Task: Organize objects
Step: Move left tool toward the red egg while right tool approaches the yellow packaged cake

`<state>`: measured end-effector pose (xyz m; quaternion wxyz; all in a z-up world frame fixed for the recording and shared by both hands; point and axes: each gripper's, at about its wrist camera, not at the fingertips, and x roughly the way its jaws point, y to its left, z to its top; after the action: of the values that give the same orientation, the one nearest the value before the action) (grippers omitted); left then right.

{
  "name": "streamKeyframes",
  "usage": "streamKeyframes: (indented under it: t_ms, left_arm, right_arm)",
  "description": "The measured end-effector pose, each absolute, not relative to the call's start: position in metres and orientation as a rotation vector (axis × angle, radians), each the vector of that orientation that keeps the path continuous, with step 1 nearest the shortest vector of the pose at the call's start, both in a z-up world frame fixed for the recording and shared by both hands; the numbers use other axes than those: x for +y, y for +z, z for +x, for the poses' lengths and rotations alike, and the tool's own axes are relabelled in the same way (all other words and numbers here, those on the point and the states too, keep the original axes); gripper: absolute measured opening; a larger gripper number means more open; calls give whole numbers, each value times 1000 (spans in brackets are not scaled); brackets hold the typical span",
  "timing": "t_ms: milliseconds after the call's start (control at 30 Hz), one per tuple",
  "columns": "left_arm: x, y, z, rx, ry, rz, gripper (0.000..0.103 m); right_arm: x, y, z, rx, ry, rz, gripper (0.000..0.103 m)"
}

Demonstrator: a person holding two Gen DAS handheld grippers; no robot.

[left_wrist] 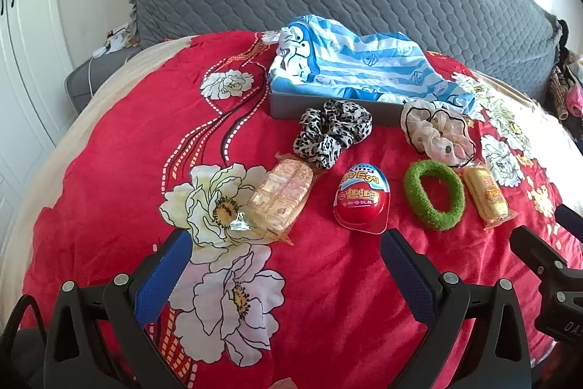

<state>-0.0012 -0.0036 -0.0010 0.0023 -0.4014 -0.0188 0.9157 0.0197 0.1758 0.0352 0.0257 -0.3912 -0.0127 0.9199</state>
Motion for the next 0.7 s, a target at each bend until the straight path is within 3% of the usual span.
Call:
streamKeyframes:
  t_ms: [700]
  left_arm:
    - [-4, -10, -15, -72, 2861, -1280, 103]
  right_arm:
    - [180, 30, 13, -17, 2836, -1215, 103]
